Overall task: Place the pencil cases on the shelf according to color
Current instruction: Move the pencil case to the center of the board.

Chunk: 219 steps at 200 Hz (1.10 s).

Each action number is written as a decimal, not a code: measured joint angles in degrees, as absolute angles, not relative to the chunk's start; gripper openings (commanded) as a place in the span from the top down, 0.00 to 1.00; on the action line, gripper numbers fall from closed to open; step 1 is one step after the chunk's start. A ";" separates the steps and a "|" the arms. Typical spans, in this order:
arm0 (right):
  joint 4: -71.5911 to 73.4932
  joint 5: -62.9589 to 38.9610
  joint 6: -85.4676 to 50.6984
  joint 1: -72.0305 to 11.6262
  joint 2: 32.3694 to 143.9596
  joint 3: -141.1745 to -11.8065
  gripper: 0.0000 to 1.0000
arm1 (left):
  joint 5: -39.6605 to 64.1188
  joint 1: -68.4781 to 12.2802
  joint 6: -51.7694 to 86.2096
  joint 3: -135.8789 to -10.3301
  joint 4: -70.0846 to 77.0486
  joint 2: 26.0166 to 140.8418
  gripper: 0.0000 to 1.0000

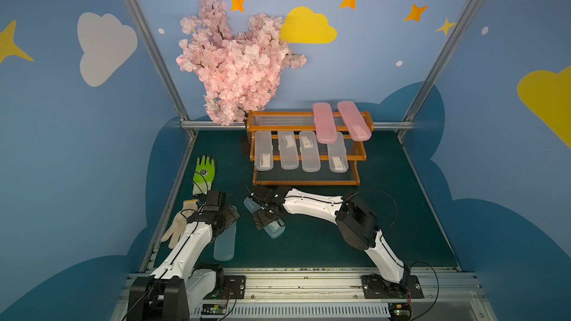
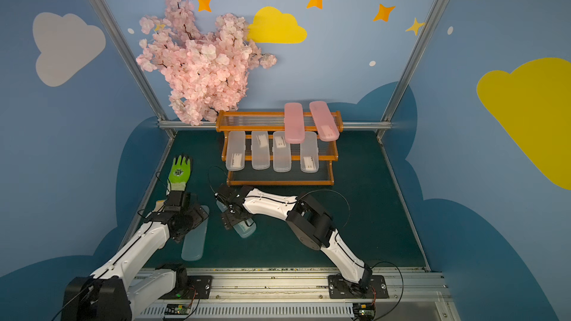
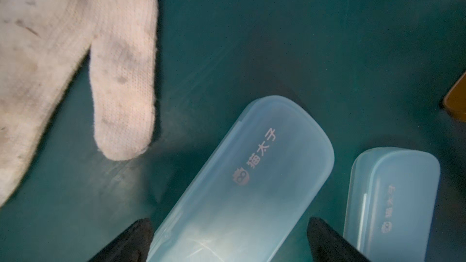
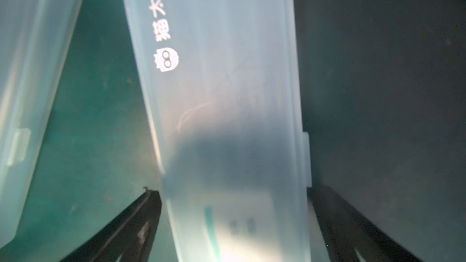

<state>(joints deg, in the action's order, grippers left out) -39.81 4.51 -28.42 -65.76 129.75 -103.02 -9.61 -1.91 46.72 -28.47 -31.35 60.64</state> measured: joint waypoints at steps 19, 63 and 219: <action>-39.66 5.08 -28.91 -65.76 129.78 -102.63 0.10 | -8.38 -1.85 46.22 -28.82 -30.48 63.09 0.00; -34.24 6.35 -30.41 -65.30 125.14 -94.15 0.27 | -4.01 -2.02 43.66 -31.88 -29.02 70.02 0.00; -31.16 10.79 -40.77 -63.57 98.19 -57.56 0.29 | -7.88 -23.79 42.19 -36.25 -29.19 77.06 0.00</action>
<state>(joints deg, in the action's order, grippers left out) -31.16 10.79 -40.77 -63.57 98.19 -57.56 -7.88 -23.79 42.19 -36.25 -29.19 77.06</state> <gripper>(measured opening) 0.782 0.999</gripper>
